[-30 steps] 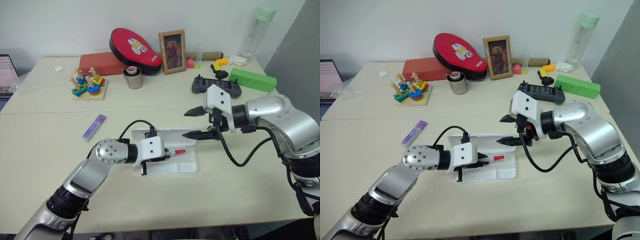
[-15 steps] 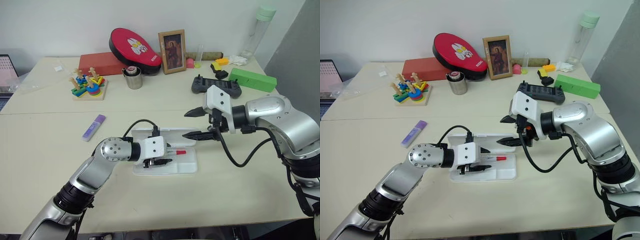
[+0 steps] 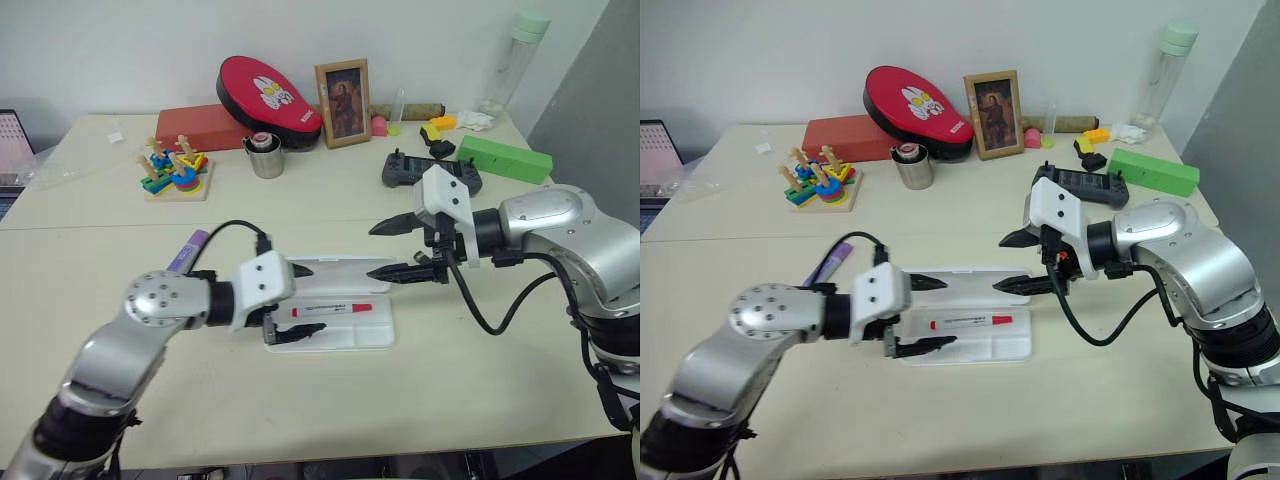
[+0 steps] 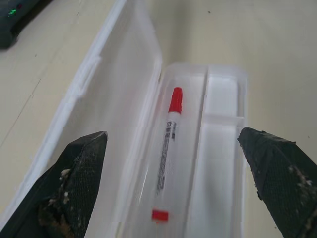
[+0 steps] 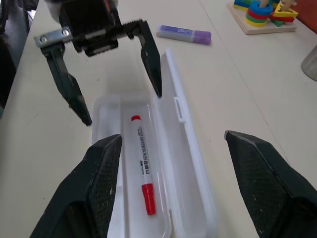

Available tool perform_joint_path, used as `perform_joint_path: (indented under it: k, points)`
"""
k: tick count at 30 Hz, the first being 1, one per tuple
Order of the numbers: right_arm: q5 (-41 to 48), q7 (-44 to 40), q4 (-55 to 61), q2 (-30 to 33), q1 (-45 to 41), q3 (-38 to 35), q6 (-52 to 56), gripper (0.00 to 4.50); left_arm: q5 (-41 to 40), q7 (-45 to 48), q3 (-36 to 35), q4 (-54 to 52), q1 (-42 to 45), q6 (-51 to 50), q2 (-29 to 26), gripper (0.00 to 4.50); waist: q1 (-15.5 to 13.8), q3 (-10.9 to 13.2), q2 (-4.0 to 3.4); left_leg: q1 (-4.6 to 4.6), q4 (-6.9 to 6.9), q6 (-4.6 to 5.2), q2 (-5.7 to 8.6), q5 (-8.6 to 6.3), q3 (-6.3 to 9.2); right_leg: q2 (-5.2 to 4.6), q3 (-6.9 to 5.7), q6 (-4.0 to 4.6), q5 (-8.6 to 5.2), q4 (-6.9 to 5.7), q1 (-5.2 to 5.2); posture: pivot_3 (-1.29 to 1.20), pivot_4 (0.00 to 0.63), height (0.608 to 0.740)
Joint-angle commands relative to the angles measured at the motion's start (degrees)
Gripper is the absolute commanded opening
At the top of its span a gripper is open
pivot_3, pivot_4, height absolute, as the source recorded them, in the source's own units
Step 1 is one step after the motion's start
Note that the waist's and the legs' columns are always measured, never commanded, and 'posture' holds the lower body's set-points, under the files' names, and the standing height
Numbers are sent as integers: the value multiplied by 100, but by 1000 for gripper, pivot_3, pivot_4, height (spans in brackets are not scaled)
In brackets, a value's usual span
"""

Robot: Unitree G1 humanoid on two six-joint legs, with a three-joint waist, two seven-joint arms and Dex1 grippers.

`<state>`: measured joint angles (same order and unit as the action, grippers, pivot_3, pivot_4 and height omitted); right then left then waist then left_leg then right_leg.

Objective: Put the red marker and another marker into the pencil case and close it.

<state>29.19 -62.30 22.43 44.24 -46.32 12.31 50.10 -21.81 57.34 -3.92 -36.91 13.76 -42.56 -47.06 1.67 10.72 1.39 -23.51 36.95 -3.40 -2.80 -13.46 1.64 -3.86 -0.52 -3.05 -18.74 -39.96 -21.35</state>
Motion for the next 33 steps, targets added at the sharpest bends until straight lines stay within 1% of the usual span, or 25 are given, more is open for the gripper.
perform_joint_path:
  k: [1,2,5,9,15,22,24,29,33]
  points:
    - [212,-96,207,34,-162,-187,11,3462,-727,-316,-1210,-235,5,-721,-87,4494,-2,0,0,2,0,0,1,0,1,0,0,0,0,0,2,0,150,740]
    - [206,-78,200,19,-181,-162,-9,3462,-780,-462,-1375,-136,33,-823,-66,4494,-2,0,0,3,0,0,1,0,0,-1,0,0,0,0,2,0,150,740]
    - [-102,48,162,-5,-248,69,-212,3462,-395,-953,-1441,305,81,-683,-117,4494,-3,0,0,5,2,0,2,0,1,-1,-1,0,1,-1,5,0,150,740]
    - [-25,222,182,-306,-380,106,-112,3462,372,-1553,-1031,1083,22,-300,-244,4494,-2,0,0,7,-1,0,2,0,2,1,0,0,1,-2,2,0,150,740]
    - [-104,289,126,-463,-398,168,-134,3462,983,-2026,-513,2012,117,-134,-245,4494,-3,0,0,2,-4,0,2,0,-3,2,4,0,1,6,-3,0,150,740]
    - [-139,294,133,-460,-347,198,-156,3462,1114,-2317,-410,2968,546,273,152,4494,-16,0,0,-2,-1,0,1,0,2,1,-3,0,1,0,-4,0,150,740]
    - [-150,315,147,-455,-333,199,-140,3462,1150,-2369,-419,3420,680,419,245,4494,-14,0,0,-2,-1,0,1,0,0,1,0,0,1,0,-4,0,150,740]
    - [-150,334,161,-428,-299,177,-93,3462,1236,-2446,-453,4476,965,818,358,4494,-7,0,0,-1,-3,0,1,0,0,3,-2,0,1,0,-7,0,150,740]
    - [-144,352,171,-400,-286,160,-67,3462,1259,-2541,-507,5107,1128,1053,409,4494,1,0,0,-2,-3,0,1,0,-2,2,-1,0,1,1,-7,0,150,740]
